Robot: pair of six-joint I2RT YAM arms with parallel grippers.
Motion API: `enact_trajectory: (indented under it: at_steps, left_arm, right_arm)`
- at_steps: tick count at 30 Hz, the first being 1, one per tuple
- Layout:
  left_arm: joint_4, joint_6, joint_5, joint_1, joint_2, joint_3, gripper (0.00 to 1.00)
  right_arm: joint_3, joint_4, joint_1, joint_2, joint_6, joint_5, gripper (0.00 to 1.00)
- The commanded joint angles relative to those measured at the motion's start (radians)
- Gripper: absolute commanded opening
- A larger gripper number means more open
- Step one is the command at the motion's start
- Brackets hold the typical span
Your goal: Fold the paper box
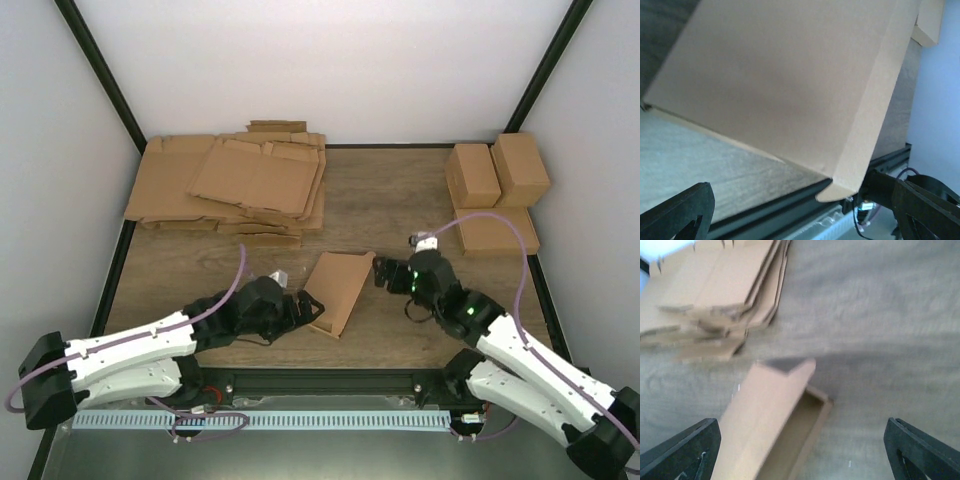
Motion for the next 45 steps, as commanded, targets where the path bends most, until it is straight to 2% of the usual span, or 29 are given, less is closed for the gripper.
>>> enact_trajectory:
  at_steps: [1, 3, 5, 8, 12, 19, 23, 26, 30, 32, 35, 38, 41, 45]
  left_arm:
    - [0.113, -0.246, -0.079, -0.083, -0.056, -0.045, 1.0]
    - [0.134, -0.332, -0.115, -0.119, -0.079, -0.074, 0.98]
    - [0.19, -0.409, -0.164, -0.173, -0.097, -0.109, 0.94]
    - [0.277, -0.485, -0.195, -0.2, -0.074, -0.157, 0.87]
    - [0.423, -0.515, -0.173, -0.201, 0.013, -0.185, 0.67]
    - [0.473, -0.525, -0.181, -0.198, 0.106, -0.166, 0.6]
    - [0.528, -0.549, -0.17, -0.192, 0.139, -0.195, 0.52]
    - [0.517, -0.545, -0.179, -0.184, 0.146, -0.193, 0.52]
    - [0.509, -0.541, -0.179, -0.167, 0.138, -0.205, 0.5]
    - [0.501, -0.544, -0.182, -0.163, 0.132, -0.213, 0.49]
    - [0.474, -0.544, -0.196, -0.163, 0.113, -0.219, 0.49]
    - [0.427, -0.544, -0.217, -0.162, 0.081, -0.222, 0.49]
    - [0.384, -0.549, -0.241, -0.162, 0.042, -0.224, 0.49]
    - [0.384, -0.554, -0.247, -0.161, 0.023, -0.235, 0.49]
  right_arm:
    - [0.156, 0.084, -0.21, 0.113, -0.237, -0.256, 0.92]
    - [0.216, 0.08, -0.32, 0.219, -0.309, -0.468, 0.92]
    - [0.249, 0.103, -0.363, 0.299, -0.358, -0.601, 0.91]
    - [0.28, 0.163, -0.39, 0.425, -0.394, -0.737, 0.88]
    - [0.306, 0.228, -0.401, 0.581, -0.423, -0.85, 0.79]
    - [0.323, 0.235, -0.403, 0.731, -0.471, -0.904, 0.65]
    - [0.296, 0.245, -0.403, 0.745, -0.489, -0.922, 0.58]
    - [0.282, 0.244, -0.403, 0.752, -0.503, -0.938, 0.52]
    - [0.271, 0.247, -0.403, 0.765, -0.511, -0.955, 0.49]
    - [0.273, 0.242, -0.403, 0.773, -0.513, -0.948, 0.5]
    - [0.285, 0.236, -0.403, 0.766, -0.502, -0.847, 0.68]
    - [0.312, 0.235, -0.403, 0.751, -0.505, -0.763, 0.8]
    - [0.371, 0.232, -0.403, 0.78, -0.548, -0.757, 0.8]
    - [0.47, 0.179, -0.402, 0.882, -0.6, -0.878, 0.67]
